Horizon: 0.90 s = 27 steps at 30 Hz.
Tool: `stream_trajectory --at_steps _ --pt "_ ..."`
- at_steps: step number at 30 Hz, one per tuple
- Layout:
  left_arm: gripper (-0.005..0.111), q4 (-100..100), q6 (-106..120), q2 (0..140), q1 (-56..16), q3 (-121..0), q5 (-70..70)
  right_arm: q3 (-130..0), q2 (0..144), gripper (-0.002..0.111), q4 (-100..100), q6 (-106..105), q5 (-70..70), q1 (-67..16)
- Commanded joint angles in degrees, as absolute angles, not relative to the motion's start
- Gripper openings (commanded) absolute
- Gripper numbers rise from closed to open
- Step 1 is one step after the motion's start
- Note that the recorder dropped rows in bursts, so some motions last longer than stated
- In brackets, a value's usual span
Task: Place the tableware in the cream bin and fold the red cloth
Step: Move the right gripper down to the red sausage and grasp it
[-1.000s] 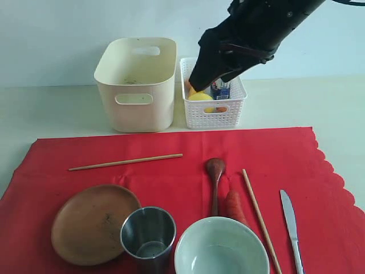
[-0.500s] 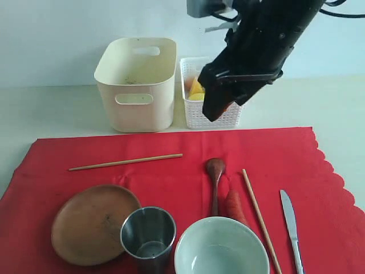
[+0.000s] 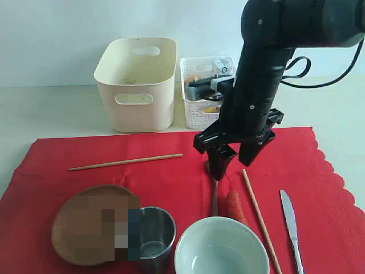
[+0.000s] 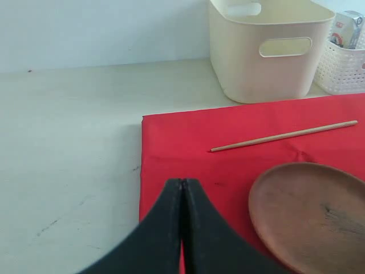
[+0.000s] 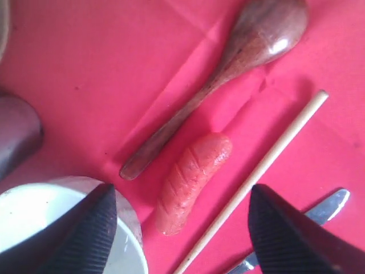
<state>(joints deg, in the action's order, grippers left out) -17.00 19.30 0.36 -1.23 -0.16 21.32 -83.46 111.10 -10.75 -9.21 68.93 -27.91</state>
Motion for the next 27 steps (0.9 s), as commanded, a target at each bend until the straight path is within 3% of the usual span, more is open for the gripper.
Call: stream_trajectory --at_steps 1,22,24,27 --pt "0.0 -17.1 19.2 0.0 -1.1 0.0 21.1 -83.2 114.7 0.063 -10.4 -7.3 70.0 -28.0" --pt "0.0 -17.1 19.2 0.0 -1.1 0.0 21.1 -83.2 124.5 0.063 -12.1 -4.4 70.0 -28.0" --pt "0.0 -17.1 19.2 0.0 -1.1 0.0 21.1 -83.2 125.1 0.061 -12.1 -4.4 70.0 -28.0" --pt "0.0 -17.1 19.2 0.0 -1.1 0.0 21.1 -83.2 125.2 0.047 -11.5 -4.4 70.0 -28.0"
